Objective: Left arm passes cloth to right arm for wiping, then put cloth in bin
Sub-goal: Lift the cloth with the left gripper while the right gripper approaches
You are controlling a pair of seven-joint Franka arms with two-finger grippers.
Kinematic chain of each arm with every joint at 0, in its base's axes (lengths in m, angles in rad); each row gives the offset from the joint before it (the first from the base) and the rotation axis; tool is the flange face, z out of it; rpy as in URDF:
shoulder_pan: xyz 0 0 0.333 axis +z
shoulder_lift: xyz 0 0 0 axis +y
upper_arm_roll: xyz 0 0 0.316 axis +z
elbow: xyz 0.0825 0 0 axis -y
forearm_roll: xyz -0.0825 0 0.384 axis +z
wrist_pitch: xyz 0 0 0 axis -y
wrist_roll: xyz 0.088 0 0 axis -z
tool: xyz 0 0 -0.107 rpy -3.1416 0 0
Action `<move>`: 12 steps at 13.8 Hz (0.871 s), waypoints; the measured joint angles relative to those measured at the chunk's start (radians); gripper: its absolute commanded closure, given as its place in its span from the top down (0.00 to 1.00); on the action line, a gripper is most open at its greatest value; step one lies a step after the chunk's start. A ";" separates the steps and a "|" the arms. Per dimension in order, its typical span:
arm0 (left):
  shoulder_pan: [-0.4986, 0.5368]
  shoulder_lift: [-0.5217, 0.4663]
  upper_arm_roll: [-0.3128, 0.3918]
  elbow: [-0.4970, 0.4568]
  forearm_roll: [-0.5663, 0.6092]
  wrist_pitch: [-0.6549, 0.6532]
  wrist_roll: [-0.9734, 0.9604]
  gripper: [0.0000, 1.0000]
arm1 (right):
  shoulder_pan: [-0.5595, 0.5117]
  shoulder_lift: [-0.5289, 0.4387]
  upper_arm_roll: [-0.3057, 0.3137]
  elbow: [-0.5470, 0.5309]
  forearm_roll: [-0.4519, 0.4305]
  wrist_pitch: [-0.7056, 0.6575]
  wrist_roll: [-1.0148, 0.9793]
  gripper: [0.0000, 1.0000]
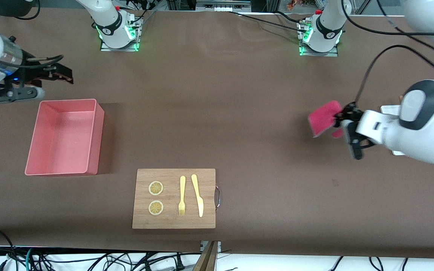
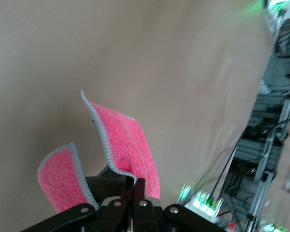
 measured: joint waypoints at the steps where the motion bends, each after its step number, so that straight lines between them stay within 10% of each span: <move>1: -0.045 0.014 -0.001 0.000 -0.055 0.030 -0.049 0.00 | 0.004 0.000 0.007 0.007 0.037 -0.003 -0.051 1.00; 12: -0.373 0.145 -0.002 0.002 -0.707 0.335 -0.122 0.00 | -0.015 0.123 0.003 -0.048 0.542 0.083 -0.854 1.00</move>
